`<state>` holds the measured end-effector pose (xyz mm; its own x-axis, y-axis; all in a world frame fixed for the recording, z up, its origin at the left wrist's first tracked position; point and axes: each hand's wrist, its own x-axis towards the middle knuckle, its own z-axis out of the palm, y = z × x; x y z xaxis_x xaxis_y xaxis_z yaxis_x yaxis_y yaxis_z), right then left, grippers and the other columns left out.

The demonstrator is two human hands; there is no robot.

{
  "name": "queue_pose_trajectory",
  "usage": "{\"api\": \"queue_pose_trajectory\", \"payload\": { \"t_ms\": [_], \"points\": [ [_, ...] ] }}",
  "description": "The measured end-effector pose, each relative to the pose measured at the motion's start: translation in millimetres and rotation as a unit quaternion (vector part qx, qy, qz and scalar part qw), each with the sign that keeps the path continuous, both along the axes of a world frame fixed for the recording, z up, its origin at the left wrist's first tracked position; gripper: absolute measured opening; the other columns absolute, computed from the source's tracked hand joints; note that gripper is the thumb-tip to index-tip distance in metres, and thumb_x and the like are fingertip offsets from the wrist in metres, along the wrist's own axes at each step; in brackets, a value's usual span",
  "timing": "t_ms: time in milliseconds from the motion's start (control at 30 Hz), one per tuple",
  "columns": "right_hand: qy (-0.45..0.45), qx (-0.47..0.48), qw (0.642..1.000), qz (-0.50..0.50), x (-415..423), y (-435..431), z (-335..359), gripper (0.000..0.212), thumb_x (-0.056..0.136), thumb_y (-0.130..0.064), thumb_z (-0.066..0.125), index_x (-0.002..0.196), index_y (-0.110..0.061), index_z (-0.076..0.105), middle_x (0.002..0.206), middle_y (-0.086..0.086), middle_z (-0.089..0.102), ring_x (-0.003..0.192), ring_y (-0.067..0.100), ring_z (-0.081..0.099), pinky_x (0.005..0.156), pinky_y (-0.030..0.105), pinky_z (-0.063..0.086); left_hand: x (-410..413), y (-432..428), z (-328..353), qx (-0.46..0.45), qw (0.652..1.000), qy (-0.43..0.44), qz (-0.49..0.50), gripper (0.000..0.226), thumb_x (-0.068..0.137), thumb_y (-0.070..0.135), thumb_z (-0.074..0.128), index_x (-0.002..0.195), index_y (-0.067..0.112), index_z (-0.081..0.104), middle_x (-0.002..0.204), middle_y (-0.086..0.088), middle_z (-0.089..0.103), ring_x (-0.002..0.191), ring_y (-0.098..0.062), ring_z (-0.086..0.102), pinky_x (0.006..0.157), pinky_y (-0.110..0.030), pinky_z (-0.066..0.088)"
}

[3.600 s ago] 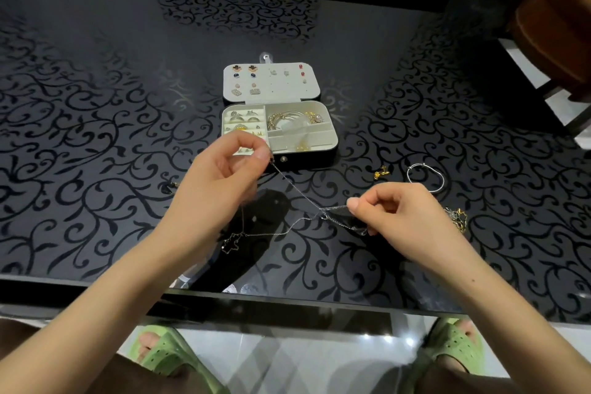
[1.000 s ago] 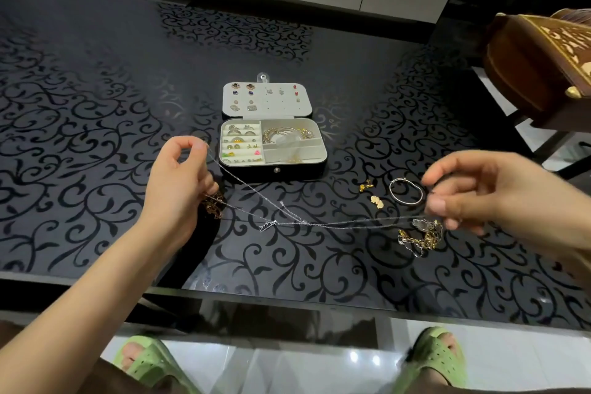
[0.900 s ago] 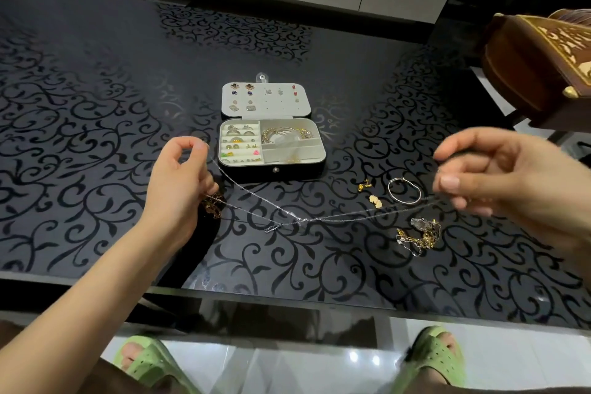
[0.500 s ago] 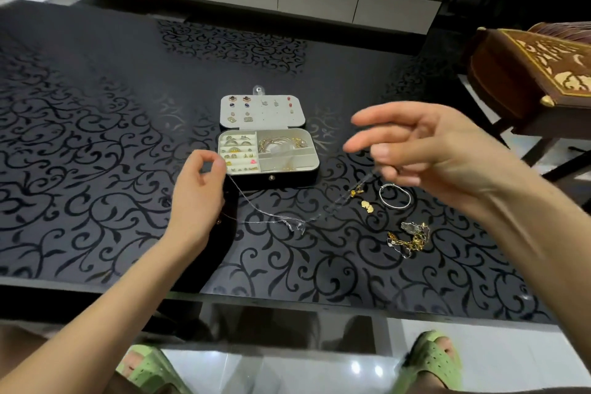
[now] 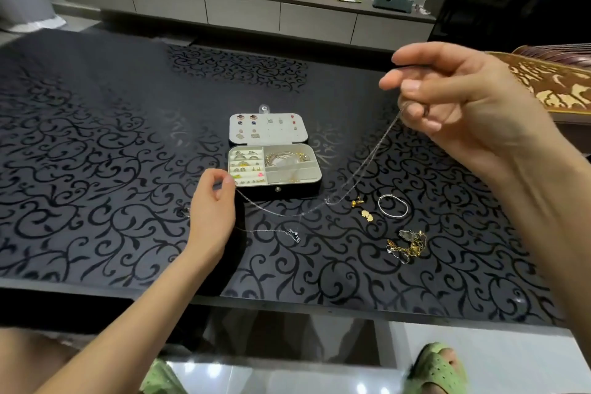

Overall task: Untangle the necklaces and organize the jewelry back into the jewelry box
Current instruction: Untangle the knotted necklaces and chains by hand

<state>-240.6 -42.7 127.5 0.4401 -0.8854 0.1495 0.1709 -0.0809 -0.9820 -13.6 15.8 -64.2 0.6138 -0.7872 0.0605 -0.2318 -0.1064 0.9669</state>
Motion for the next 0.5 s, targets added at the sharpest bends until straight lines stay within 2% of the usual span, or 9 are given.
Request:
{"api": "queue_pose_trajectory", "payload": {
  "t_ms": [67,233,367,500],
  "points": [
    [-0.02,0.002,1.0,0.006,-1,0,5,0.027,0.065,0.005,0.056,0.088,-0.009,0.062,0.072,0.005,0.068,0.046,0.009,0.047,0.039,0.015,0.033,2,1,2,0.002,1.0,0.0,0.009,0.015,0.098,0.03,0.041,0.089,0.022,0.049,0.068,-0.007,0.046,0.061,-0.017,0.04,0.056,-0.031,0.033],
    [-0.065,0.033,0.997,-0.032,-5,2,9,0.027,0.076,0.011,0.046,0.087,-0.009,0.06,0.07,0.003,0.066,0.046,0.008,0.045,0.039,0.014,0.032,-3,5,3,0.028,0.999,-0.008,0.031,0.016,0.099,0.024,0.037,0.095,0.013,0.048,0.074,-0.006,0.048,0.061,-0.013,0.039,0.056,-0.025,0.032],
    [-0.128,0.051,0.988,-0.063,-10,3,21,0.027,0.08,0.012,0.043,0.088,-0.009,0.059,0.068,0.002,0.064,0.047,0.007,0.044,0.039,0.014,0.031,-6,8,6,0.039,0.998,-0.009,0.043,0.018,0.099,0.022,0.036,0.097,0.008,0.047,0.071,-0.002,0.046,0.059,-0.011,0.037,0.054,-0.023,0.029],
    [-0.08,0.03,0.995,-0.044,-9,4,29,0.026,0.08,0.012,0.046,0.088,-0.009,0.06,0.069,0.003,0.066,0.047,0.008,0.046,0.039,0.014,0.032,-4,7,12,0.032,0.999,-0.038,-0.001,0.015,0.098,0.023,0.041,0.095,0.013,0.051,0.072,-0.001,0.05,0.059,-0.009,0.04,0.055,-0.021,0.031]
  ]
}}
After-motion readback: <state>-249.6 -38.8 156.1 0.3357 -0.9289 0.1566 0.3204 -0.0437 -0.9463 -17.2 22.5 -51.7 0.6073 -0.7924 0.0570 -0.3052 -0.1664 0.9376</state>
